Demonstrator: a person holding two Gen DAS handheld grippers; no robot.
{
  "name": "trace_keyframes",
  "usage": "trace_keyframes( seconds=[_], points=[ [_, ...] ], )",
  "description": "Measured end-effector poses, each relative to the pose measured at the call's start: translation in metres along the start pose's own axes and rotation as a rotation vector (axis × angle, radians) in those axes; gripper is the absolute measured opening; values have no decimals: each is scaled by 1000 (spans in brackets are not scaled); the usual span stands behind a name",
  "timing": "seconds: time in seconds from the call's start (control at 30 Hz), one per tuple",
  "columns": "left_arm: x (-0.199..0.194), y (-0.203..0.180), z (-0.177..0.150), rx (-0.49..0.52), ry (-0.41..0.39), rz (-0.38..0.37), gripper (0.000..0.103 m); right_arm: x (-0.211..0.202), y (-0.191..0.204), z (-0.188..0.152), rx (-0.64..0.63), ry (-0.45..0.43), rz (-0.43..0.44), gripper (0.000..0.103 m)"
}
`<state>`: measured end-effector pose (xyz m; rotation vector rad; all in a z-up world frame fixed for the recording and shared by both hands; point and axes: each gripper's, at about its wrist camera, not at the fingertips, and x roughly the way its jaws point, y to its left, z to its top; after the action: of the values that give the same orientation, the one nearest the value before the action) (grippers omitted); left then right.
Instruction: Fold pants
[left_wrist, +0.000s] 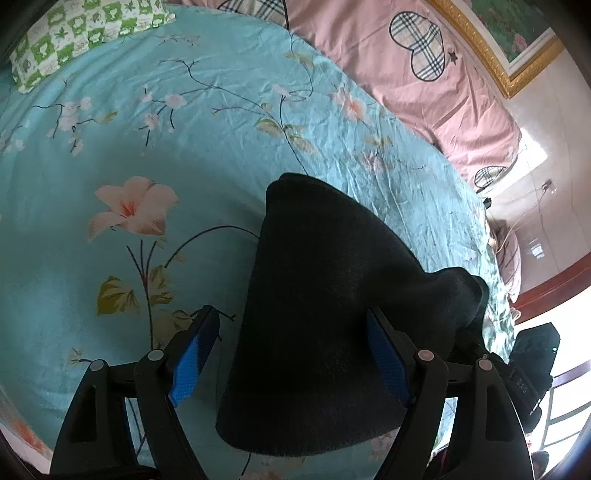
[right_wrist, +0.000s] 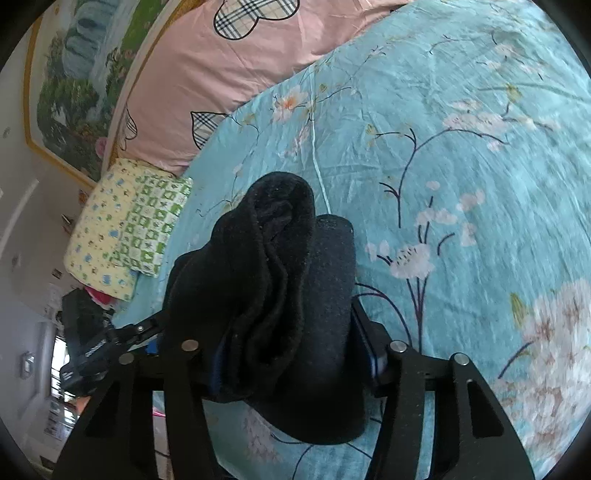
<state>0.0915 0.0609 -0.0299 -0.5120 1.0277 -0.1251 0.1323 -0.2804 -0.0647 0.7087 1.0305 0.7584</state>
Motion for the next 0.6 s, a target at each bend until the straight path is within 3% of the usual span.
trace_keyframes(
  seconds=[0.2,0.27,0.6],
  points=[
    [18,-3,0,35,13,22,80,1,1,-2,-12,-13,6,55],
    [23,-1,-1,41,27,-6,63,1,-2,-3,-7,-16,19,55],
    [22,-9,-2,67,10,1,45,0,-3,-6,-21,-29,19,55]
  ],
)
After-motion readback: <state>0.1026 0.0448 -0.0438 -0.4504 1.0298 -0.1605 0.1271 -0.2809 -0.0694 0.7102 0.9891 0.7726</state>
